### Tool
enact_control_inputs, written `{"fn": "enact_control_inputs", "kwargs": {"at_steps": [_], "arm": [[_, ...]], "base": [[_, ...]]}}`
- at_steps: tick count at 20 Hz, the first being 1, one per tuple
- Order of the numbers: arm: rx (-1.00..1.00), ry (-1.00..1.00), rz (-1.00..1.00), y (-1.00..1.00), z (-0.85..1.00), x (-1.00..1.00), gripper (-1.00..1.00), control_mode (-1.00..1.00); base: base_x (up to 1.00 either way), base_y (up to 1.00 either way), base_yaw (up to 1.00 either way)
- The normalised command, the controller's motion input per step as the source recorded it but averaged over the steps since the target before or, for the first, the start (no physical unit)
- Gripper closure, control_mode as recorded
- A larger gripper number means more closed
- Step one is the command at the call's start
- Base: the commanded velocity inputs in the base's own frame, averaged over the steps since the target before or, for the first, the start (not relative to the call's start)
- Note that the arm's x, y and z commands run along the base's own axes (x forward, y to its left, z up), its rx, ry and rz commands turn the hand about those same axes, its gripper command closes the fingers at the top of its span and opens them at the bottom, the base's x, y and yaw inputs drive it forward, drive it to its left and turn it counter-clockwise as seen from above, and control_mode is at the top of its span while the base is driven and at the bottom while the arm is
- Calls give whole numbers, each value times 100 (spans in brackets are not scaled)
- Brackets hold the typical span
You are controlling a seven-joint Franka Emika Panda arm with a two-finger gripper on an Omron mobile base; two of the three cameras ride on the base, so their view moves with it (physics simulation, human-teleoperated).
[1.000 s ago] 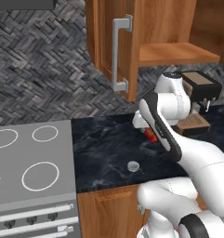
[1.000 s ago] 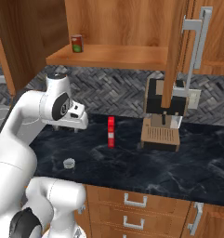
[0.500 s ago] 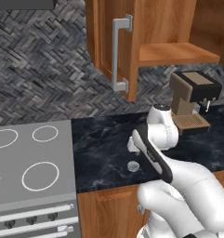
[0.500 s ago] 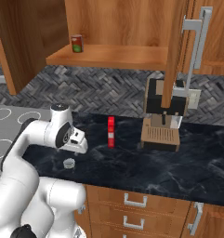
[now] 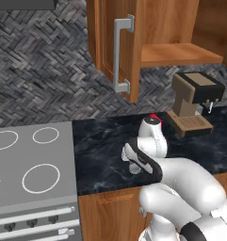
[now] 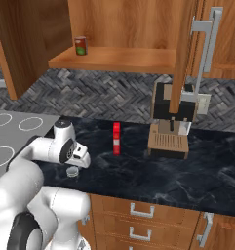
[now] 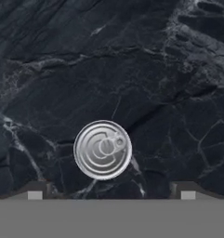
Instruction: Restock the canned food cabinet by taking the new fresh canned food from the counter and placing it in the cabinet. Then, take the old canned food from the cabinet and place it on the counter.
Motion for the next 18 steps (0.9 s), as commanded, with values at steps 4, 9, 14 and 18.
{"fn": "enact_control_inputs", "kwargs": {"at_steps": [4, 9, 14, 18], "arm": [[-5, 1, -3, 4, -29, 32, -100, -100], [-6, 6, 0, 1, -57, -3, -100, -100], [0, 0, 0, 1, -27, 1, -100, -100], [0, 0, 0, 0, -39, 0, -100, -100]], "base": [[0, 0, 0], [0, 0, 0], [0, 0, 0], [0, 0, 0]]}}
